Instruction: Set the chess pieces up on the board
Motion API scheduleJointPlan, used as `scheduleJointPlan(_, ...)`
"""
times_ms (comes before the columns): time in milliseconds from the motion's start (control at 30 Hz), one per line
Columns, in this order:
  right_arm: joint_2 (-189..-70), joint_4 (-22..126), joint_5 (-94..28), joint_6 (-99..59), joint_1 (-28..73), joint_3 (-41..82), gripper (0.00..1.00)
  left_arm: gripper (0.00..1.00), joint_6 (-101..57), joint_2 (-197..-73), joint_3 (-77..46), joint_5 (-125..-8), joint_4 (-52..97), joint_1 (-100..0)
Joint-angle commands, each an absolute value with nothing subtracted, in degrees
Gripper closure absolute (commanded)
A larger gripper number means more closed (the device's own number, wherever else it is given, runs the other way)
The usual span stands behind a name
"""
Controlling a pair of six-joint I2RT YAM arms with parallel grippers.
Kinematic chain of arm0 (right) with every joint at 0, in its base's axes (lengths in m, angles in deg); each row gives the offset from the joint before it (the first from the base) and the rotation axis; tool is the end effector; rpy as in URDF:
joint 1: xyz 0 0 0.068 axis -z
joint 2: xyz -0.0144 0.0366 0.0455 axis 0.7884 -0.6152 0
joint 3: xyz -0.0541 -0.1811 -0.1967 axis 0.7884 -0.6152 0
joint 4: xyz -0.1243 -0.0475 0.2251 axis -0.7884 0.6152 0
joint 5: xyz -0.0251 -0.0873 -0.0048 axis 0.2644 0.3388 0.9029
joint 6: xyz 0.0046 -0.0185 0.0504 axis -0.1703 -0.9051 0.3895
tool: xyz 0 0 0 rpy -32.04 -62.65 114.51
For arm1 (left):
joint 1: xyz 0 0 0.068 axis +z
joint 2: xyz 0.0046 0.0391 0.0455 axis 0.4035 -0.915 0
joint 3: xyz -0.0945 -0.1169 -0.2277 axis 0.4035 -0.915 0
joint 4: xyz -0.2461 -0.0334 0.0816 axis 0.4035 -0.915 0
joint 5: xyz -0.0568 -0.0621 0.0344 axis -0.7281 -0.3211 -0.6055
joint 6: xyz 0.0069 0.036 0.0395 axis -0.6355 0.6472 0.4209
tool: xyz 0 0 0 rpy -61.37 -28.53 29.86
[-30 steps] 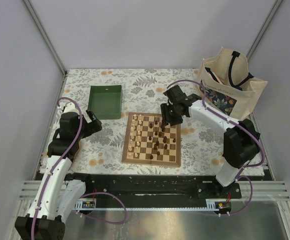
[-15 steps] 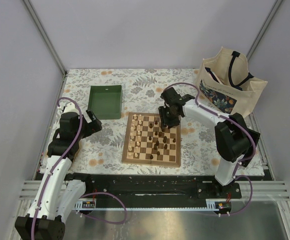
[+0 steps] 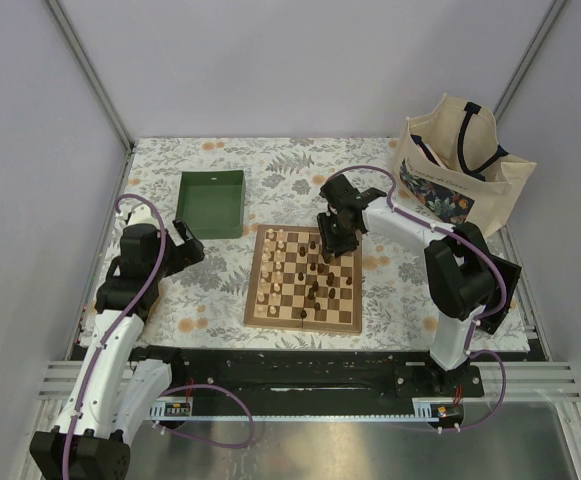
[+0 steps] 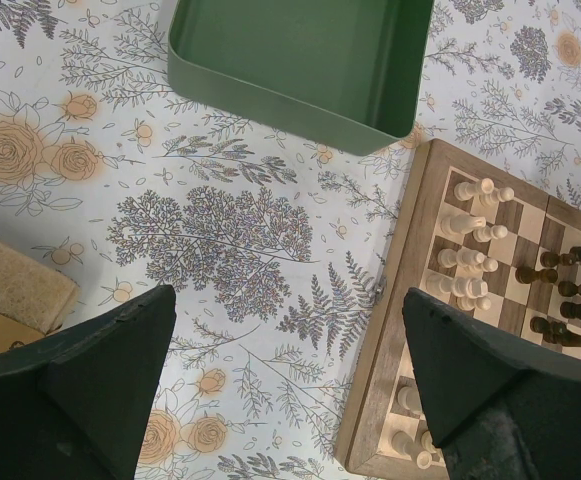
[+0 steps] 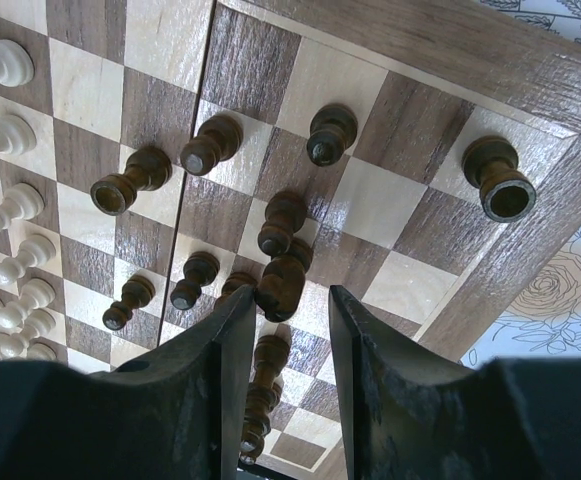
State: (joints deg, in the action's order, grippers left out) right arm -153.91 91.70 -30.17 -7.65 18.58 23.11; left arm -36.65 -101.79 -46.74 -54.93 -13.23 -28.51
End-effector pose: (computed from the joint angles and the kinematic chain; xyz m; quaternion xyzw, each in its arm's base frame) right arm 0.3133 0.2109 0.2053 -0.1314 0.9717 0.1243 0.1517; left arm 0.1604 -0.0114 0.2838 -0.1800 0.8662 -0.1021 0.4548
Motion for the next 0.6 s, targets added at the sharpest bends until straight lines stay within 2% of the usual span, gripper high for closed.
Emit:
scheduleJointPlan(0,-154.26,91.02,-29.48,-8.26,17.93,25.69,0.57,0.01,-35.94,-101.87,-45.57,-55.87,-11.29,-28.37)
scheduleJointPlan(100,-154.26,91.11,-29.39,-8.26,17.93,25.95,0.6,0.01,-35.94,-101.96,-45.66,-55.96,-11.2,-28.28)
scheduleJointPlan(300,-153.38,91.72,-28.95,-8.35,17.93,25.78,0.77,0.01,-35.77,-102.05,-45.66,-55.87,-11.29,-28.28)
scheduleJointPlan(567,-149.34,93.48,-20.79,-10.37,17.93,24.37,0.82,0.01,-35.85,-101.96,-45.66,-55.78,-11.29,-28.37)
